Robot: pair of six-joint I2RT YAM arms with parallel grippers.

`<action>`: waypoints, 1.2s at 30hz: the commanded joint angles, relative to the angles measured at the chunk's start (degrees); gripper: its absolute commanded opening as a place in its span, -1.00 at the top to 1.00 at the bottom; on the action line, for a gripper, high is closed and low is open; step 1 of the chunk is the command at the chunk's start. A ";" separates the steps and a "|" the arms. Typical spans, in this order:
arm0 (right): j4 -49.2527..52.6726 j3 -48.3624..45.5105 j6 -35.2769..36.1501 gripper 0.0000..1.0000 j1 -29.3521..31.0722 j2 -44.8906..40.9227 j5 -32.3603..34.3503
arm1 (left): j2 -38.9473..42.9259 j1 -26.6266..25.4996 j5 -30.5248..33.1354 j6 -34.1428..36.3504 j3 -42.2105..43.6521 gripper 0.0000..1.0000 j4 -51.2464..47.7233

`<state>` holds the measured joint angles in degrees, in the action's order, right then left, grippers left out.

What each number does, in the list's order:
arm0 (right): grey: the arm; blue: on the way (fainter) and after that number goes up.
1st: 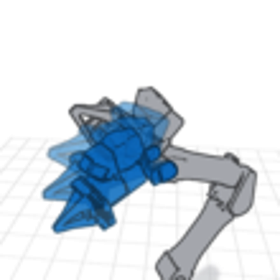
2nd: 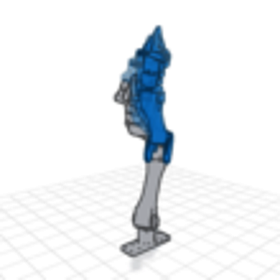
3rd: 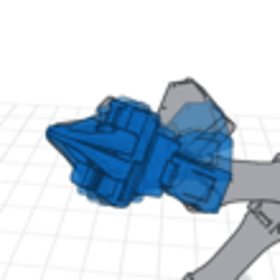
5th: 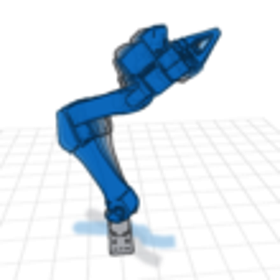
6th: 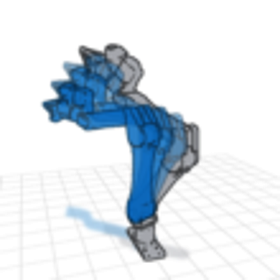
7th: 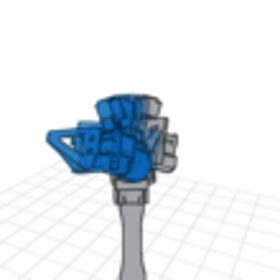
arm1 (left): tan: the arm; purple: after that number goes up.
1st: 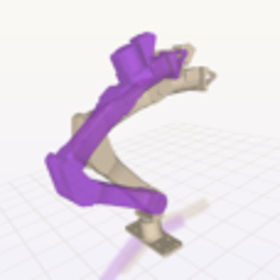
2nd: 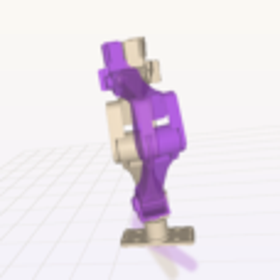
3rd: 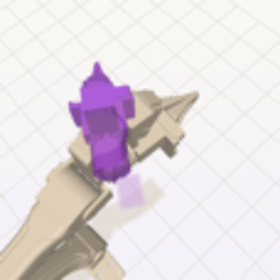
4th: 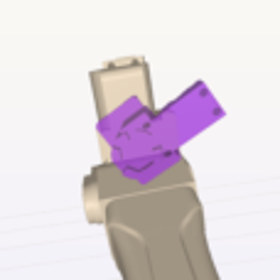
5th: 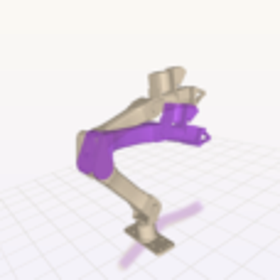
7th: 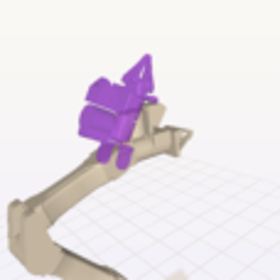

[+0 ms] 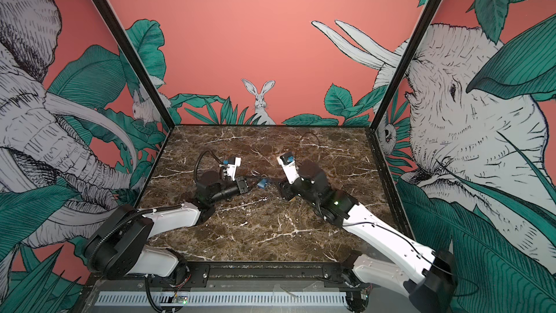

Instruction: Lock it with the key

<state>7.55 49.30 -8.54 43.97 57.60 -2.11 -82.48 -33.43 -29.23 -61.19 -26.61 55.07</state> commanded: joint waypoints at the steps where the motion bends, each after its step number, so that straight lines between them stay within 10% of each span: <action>1: -6.46 -3.73 -7.01 -0.23 -6.17 -5.79 -9.48 | -3.44 -1.47 11.41 -11.18 -0.67 1.00 24.11; 8: -21.06 -10.97 -33.55 -0.10 -24.51 -9.31 -39.77 | -9.02 -7.68 6.78 -12.63 -10.90 1.00 25.34; 36: -22.21 -14.85 -35.99 0.05 -26.03 -8.16 -37.00 | -14.54 -15.00 4.54 -11.67 -19.26 1.00 25.27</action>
<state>-13.87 35.27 -45.43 18.31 49.45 -40.07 -97.34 -48.21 -23.73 -73.03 -43.57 75.81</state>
